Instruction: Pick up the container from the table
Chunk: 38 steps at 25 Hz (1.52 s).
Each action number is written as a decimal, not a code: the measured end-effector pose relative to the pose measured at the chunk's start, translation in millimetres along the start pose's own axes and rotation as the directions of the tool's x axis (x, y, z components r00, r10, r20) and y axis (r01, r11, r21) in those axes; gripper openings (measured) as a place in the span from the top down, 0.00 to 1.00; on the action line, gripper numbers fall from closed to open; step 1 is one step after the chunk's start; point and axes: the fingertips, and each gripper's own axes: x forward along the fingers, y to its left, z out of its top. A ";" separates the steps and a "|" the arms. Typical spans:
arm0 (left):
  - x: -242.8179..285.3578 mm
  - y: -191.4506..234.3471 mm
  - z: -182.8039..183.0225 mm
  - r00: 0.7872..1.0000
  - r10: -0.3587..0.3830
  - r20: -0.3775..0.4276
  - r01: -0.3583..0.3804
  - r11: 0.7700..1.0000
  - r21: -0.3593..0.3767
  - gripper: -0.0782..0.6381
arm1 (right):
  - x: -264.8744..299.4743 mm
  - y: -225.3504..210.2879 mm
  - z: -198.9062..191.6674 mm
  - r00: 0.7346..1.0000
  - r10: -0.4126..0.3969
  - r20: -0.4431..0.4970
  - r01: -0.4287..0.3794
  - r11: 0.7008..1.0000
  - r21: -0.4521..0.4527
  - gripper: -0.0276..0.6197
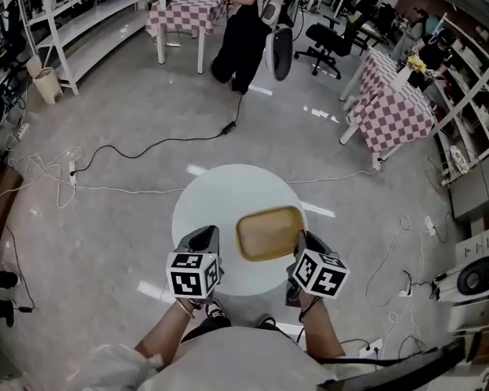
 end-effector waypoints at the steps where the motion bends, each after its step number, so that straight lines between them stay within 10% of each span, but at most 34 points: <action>1: 2.5 -2.1 1.2 1.000 -0.006 -0.003 0.006 1.000 0.001 0.87 | -2.0 -3.2 0.4 1.000 -0.007 0.000 0.007 1.000 0.004 0.88; 38: 70.2 -246.7 -67.6 0.960 -0.250 -0.124 0.269 0.945 0.184 0.87 | -134.0 -255.7 -58.6 0.950 -0.307 0.052 0.270 0.896 0.353 0.88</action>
